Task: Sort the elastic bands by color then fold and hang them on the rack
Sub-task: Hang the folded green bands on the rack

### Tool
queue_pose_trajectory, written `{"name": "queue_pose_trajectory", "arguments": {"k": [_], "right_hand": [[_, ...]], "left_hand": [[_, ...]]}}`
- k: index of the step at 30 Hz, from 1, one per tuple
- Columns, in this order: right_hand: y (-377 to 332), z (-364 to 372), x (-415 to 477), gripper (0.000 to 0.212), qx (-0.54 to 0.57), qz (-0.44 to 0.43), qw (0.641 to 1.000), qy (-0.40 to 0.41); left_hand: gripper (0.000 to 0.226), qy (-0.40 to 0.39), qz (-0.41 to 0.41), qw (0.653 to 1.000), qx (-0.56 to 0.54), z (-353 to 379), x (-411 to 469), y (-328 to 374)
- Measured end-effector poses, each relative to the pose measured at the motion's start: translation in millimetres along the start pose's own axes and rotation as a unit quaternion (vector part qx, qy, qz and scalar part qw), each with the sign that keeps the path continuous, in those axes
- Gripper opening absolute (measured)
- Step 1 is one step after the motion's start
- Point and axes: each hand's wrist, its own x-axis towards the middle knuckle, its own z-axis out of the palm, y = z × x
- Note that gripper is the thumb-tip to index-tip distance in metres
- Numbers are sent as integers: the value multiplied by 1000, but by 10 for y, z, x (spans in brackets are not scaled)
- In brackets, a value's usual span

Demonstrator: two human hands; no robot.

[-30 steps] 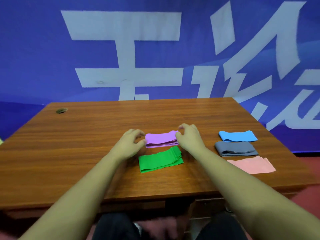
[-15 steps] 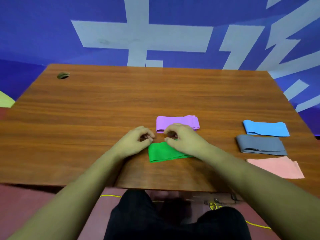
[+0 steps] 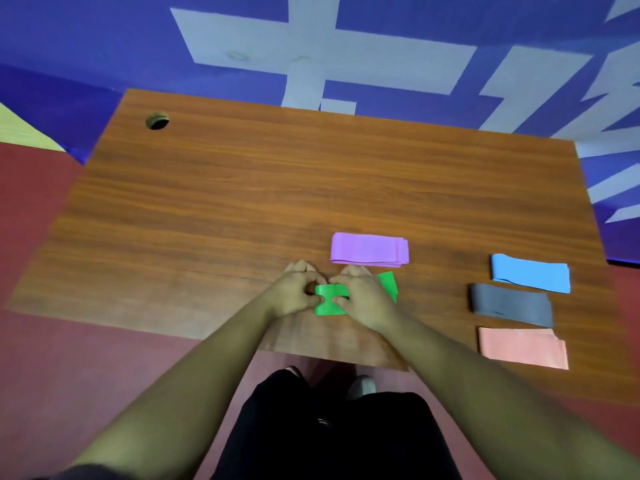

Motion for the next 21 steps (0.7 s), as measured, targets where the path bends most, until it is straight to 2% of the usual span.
{"name": "queue_pose_trajectory", "arguments": {"k": [3, 8, 13, 17, 19, 21], "right_hand": [[-7, 39, -9, 44, -22, -1, 1000, 8], [-31, 128, -70, 31, -18, -20, 997, 69], [15, 150, -65, 21, -41, -43, 994, 96], [12, -122, -44, 15, 39, -70, 994, 74], [4, -377, -58, 13, 85, -90, 991, 48], [-60, -736, -83, 9, 132, -73, 989, 4]], "left_hand": [[41, 5, -8, 1000, 19, 0, 42, 53], [32, 18, 8, 996, 84, 50, 27, 10], [23, 55, 29, 996, 59, 71, -28, 16], [21, 64, 48, 997, 8, -52, -84, 124], [20, 63, 60, 996, -24, -206, -101, 268], [18, 42, 74, 995, -55, -421, -105, 472]]}}
